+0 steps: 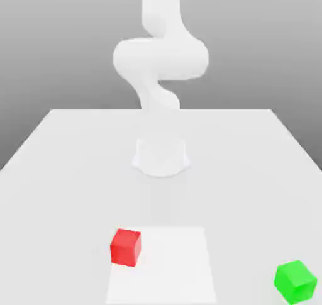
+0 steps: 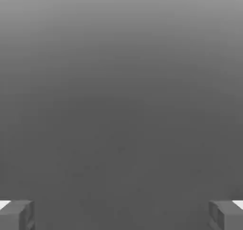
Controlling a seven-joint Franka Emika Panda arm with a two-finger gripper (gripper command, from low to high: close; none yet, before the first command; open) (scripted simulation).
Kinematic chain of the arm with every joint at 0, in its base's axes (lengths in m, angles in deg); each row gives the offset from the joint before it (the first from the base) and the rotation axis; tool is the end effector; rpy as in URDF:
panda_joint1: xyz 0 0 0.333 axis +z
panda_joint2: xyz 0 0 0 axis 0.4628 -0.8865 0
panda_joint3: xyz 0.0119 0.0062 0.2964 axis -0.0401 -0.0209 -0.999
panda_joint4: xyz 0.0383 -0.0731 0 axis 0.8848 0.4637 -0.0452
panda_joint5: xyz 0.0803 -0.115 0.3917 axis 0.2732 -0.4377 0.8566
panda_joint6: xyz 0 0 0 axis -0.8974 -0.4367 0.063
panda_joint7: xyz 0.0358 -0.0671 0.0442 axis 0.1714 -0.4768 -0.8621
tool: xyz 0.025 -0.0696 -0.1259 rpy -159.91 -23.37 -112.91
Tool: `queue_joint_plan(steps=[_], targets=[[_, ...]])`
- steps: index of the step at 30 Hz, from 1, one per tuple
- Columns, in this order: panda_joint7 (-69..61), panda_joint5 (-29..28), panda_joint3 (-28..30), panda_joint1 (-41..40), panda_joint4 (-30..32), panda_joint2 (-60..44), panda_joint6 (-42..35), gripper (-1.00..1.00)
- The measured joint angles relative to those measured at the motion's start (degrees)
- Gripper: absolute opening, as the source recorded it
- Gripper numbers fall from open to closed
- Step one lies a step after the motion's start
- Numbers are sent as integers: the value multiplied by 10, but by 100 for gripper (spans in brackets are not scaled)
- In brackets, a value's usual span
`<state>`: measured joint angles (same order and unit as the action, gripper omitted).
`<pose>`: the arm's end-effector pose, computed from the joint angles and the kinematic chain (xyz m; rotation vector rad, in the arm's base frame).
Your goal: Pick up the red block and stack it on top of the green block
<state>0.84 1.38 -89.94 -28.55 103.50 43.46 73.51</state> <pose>0.4426 -0.0077 0.6157 -2.4925 1.0881 -0.9444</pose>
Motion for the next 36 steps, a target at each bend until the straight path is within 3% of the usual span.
queue_joint_plan(steps=[12,19,26,27,33,36], targets=[[25,-20,17,-42,135,-256,145,0],[16,0,35,-57,212,-401,228,0],[-4,29,19,-71,209,-546,345,0],[-5,31,17,-73,207,-558,355,-100],[-4,31,16,-73,206,-564,360,-100],[0,24,20,-70,212,-525,327,-100]])
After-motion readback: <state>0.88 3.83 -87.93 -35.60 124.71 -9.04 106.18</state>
